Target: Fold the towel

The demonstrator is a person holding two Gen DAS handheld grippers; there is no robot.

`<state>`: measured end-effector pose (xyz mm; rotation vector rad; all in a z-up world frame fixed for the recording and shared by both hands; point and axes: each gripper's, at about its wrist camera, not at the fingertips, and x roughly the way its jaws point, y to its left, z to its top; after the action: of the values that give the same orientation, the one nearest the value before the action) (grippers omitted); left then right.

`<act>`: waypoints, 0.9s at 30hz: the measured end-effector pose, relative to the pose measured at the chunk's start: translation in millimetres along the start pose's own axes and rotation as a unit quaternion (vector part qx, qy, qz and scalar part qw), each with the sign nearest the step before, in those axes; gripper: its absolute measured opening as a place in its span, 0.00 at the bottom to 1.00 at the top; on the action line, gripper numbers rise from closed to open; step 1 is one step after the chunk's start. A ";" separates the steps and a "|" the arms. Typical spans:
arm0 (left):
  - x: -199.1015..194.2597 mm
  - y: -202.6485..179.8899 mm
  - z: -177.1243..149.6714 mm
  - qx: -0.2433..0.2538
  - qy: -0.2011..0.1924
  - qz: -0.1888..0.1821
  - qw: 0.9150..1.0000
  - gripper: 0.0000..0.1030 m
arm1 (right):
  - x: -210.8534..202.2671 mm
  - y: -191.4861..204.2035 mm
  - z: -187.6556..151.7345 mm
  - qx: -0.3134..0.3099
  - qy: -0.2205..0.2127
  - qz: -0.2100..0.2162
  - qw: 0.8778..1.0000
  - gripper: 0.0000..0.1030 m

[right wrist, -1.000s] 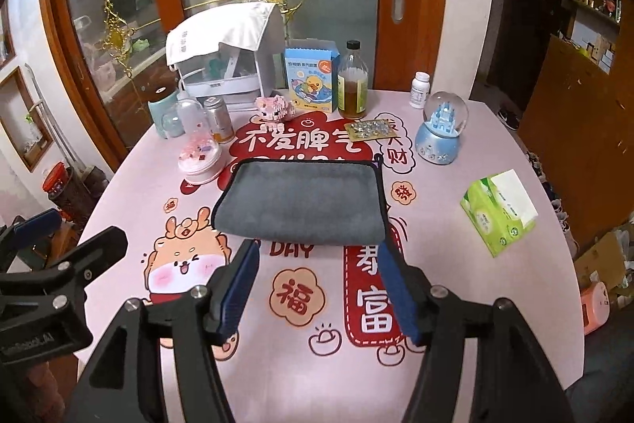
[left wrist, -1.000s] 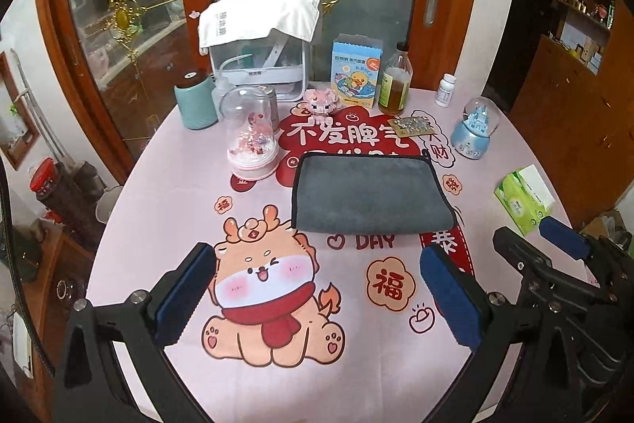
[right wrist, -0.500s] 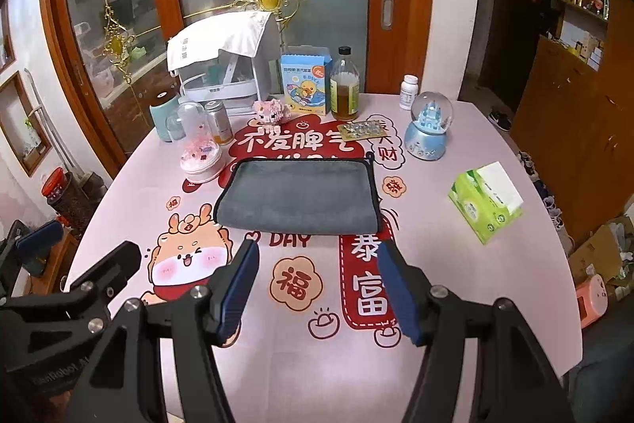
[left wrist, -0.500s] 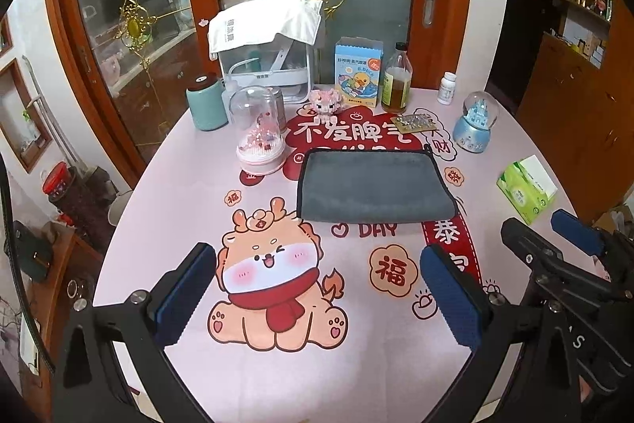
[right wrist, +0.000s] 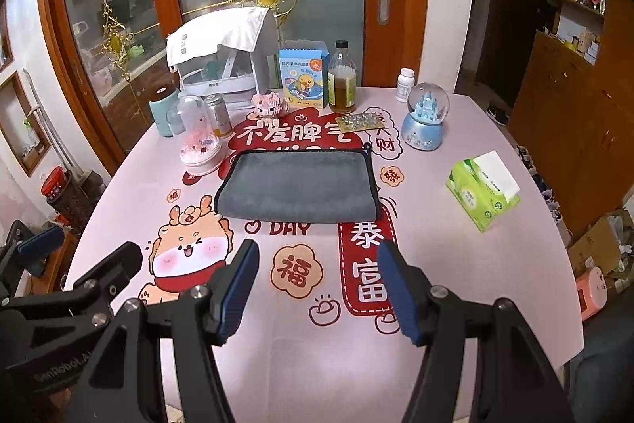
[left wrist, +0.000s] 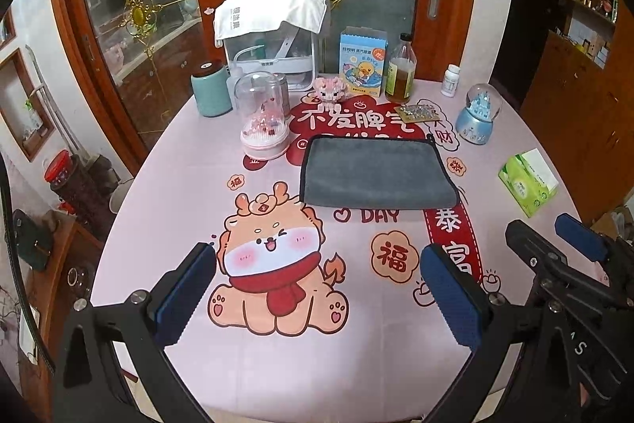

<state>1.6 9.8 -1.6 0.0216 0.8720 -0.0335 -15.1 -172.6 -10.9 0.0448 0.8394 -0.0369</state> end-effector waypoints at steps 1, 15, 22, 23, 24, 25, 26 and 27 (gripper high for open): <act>-0.2 0.4 0.4 0.000 0.000 0.000 1.000 0.99 | -0.2 0.0 -0.8 0.000 0.001 0.001 1.000 0.61; -2.6 1.9 -4.7 0.003 0.007 0.004 1.000 0.99 | -3.3 3.8 -8.7 0.005 0.009 -0.003 1.000 0.61; -2.7 3.2 -7.3 0.002 0.007 0.004 1.000 0.99 | -4.8 4.2 -8.9 0.004 0.009 -0.004 1.000 0.61; -2.8 3.6 -8.3 0.001 0.008 0.004 1.000 0.99 | -4.5 4.3 -8.8 0.004 0.010 -0.004 1.000 0.61; -2.7 4.1 -9.7 0.000 0.009 0.005 1.000 0.99 | -5.0 4.2 -9.4 0.003 0.010 -0.004 1.000 0.61; -2.7 4.8 -11.3 -0.001 0.010 0.005 1.000 0.99 | -5.4 4.3 -9.8 0.003 0.010 -0.005 1.000 0.61; -2.6 5.1 -12.2 -0.001 0.011 0.006 1.000 0.99 | -5.0 4.7 -9.4 0.003 0.010 -0.005 1.000 0.61; -2.9 5.4 -13.8 -0.001 0.011 0.008 1.000 0.99 | -5.3 4.6 -10.4 0.002 0.011 -0.005 1.000 0.61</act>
<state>-10.6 15.7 -8.2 0.0267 0.8942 -0.0180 -26.2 -167.4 -13.8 0.0458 0.8619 -0.0471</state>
